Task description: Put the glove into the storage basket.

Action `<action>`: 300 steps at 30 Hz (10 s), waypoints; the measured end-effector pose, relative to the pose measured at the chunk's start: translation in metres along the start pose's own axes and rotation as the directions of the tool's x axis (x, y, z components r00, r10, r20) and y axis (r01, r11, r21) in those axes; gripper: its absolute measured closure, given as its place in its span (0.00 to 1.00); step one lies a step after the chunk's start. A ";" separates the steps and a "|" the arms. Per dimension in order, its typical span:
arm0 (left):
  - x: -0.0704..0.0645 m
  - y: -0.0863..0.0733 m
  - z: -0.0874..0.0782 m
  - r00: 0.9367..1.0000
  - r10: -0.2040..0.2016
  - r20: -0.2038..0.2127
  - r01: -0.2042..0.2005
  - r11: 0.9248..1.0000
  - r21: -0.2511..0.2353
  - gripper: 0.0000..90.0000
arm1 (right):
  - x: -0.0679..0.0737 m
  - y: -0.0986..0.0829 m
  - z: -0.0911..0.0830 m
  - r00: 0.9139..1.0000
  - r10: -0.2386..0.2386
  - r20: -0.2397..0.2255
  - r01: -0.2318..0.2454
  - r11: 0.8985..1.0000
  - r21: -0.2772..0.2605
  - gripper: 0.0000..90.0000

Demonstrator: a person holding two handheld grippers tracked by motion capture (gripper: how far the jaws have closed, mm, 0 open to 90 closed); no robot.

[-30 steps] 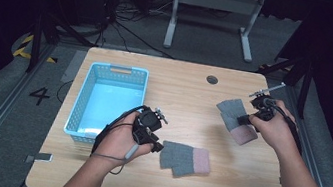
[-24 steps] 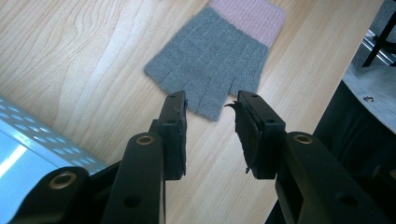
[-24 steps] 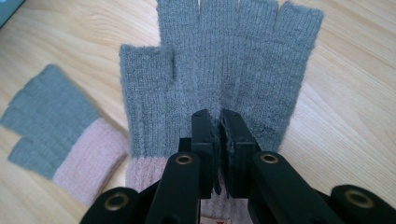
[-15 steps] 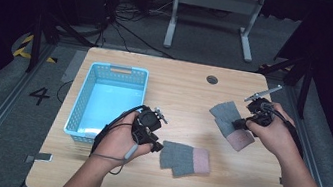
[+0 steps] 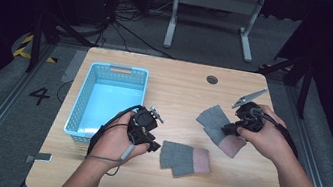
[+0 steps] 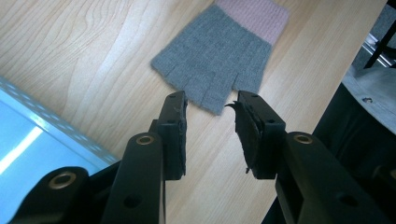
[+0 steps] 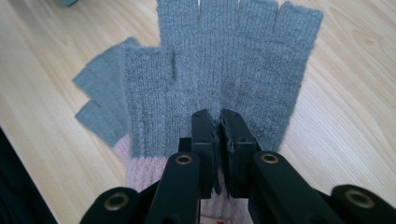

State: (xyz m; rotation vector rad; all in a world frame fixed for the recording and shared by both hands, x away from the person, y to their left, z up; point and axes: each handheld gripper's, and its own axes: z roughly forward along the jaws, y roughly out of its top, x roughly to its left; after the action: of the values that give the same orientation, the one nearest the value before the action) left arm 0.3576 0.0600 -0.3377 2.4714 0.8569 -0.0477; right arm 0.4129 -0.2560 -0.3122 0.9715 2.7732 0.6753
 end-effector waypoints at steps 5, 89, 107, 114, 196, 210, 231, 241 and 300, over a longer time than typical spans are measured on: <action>0.000 -0.004 -0.002 1.000 -0.007 -0.004 0.007 1.000 0.000 0.72 | 0.010 0.005 0.004 0.999 -0.040 -0.023 0.040 0.999 0.007 0.94; -0.004 -0.007 0.059 0.997 -0.025 0.074 0.014 0.989 0.150 0.76 | 0.038 -0.054 0.052 0.987 -0.112 -0.116 0.102 0.991 -0.092 0.74; -0.003 -0.006 0.069 0.995 -0.029 0.091 0.012 0.985 0.175 0.77 | 0.019 -0.079 0.066 0.987 -0.049 -0.150 0.053 0.998 0.022 0.77; -0.002 -0.005 0.073 0.995 -0.020 0.099 0.001 0.982 0.189 0.76 | 0.021 -0.082 0.074 0.984 -0.067 -0.166 0.079 0.995 0.067 0.74; -0.032 -0.001 0.063 0.993 0.114 0.006 -0.114 0.984 0.134 0.99 | 0.024 -0.058 0.051 0.993 -0.019 -0.114 0.010 0.997 -0.080 0.97; -0.027 0.000 0.077 0.994 0.107 0.029 -0.110 0.978 0.178 0.99 | 0.017 -0.055 0.070 0.993 0.015 -0.116 -0.021 0.999 -0.048 0.97; -0.009 -0.002 0.105 0.997 0.056 0.057 -0.068 0.967 0.246 0.99 | 0.010 -0.060 0.094 0.993 0.054 -0.107 -0.057 0.998 -0.024 0.97; -0.006 -0.001 0.105 0.998 0.059 -0.010 -0.055 0.970 0.237 0.99 | 0.010 -0.063 0.097 0.993 0.056 -0.100 -0.059 0.998 -0.026 0.96; -0.020 0.055 0.134 0.981 0.187 -0.058 -0.173 0.967 0.188 0.32 | 0.003 -0.104 0.036 0.989 0.134 -0.066 -0.140 0.984 -0.109 0.73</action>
State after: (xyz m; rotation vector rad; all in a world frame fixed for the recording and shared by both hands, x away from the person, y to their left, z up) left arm 0.3912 -0.0530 -0.4244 2.7289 0.6807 0.0335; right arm 0.3619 -0.3130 -0.3915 1.1442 2.7012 0.8841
